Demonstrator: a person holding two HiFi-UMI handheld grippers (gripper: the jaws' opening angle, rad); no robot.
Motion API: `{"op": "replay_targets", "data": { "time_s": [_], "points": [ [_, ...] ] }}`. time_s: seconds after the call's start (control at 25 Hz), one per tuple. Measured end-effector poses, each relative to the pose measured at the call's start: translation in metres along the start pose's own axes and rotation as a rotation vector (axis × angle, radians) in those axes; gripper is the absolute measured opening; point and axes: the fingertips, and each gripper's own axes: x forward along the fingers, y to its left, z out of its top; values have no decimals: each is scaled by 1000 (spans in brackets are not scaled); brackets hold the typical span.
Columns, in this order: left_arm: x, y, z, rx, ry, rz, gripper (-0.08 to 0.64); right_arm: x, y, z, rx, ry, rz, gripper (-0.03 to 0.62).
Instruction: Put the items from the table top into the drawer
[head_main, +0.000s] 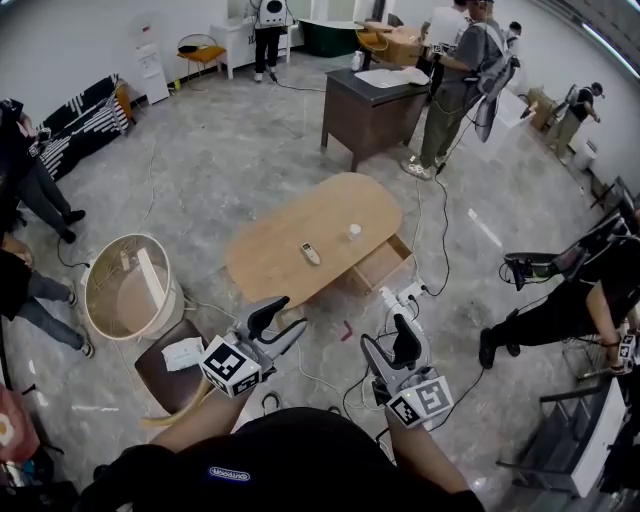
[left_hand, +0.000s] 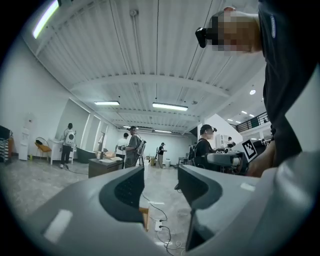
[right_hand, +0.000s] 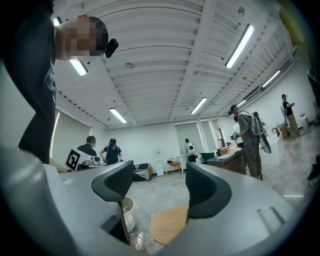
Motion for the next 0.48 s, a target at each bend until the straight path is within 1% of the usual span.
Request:
{"op": "replay_targets", "data": {
  "time_s": [0.08,0.16,0.28,0.48],
  "points": [
    [-1,2,0,-2,-3,-1,245,2,1,3,-9,-9,-4,361],
    [-2,5,2,-3,-5,5,289,3,2,6,-13,-14,-9,390],
    [-6,10,1,-3,-7,12,299,5,4,5,-24,-11,-21,402],
    [-10,19,-1,-6,-7,2,307,11,8,-1,-31,8,-34,413]
  ]
}}
